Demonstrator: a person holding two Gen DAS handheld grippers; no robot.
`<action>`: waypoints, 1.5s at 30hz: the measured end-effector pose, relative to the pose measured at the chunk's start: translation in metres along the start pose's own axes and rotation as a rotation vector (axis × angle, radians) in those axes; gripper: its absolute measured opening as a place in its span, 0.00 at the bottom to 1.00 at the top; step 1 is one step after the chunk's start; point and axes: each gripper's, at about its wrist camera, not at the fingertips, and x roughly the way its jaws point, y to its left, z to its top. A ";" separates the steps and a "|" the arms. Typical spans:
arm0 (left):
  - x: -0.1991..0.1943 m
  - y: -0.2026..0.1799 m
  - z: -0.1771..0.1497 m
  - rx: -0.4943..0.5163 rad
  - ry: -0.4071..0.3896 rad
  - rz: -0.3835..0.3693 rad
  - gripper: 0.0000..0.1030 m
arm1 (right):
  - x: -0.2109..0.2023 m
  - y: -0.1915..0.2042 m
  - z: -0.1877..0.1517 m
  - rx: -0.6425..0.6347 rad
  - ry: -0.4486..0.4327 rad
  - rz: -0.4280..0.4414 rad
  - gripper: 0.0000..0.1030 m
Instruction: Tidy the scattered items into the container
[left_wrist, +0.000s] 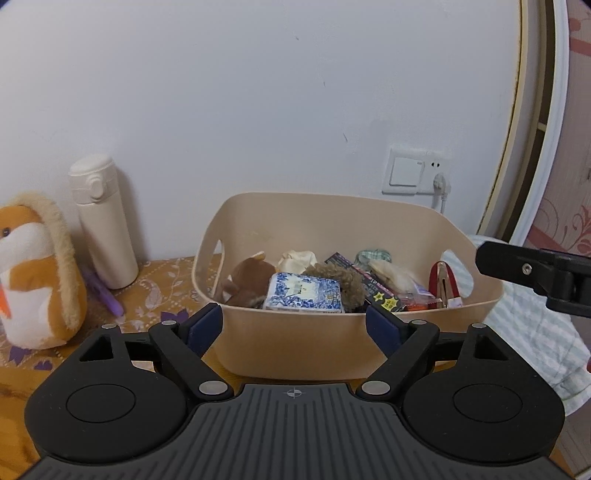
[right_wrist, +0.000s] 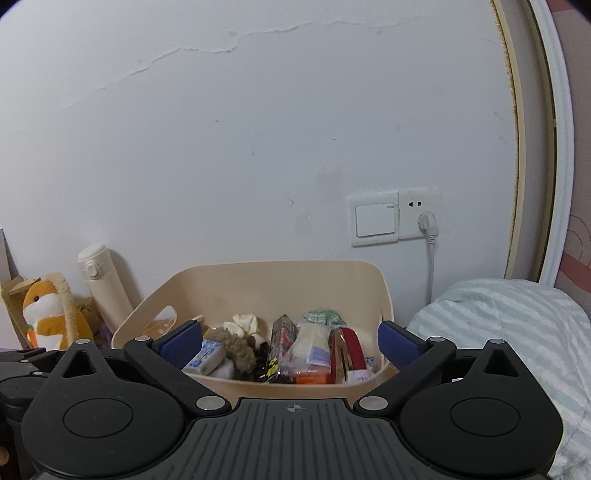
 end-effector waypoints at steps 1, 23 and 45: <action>-0.005 0.001 -0.001 -0.004 -0.007 0.001 0.84 | -0.004 0.001 -0.001 -0.004 -0.005 -0.003 0.99; -0.148 -0.013 -0.041 -0.002 -0.151 0.064 0.84 | -0.124 0.038 -0.038 -0.038 -0.105 0.005 1.00; -0.284 -0.006 -0.125 -0.055 -0.153 0.088 0.84 | -0.239 0.058 -0.102 -0.053 -0.121 -0.056 1.00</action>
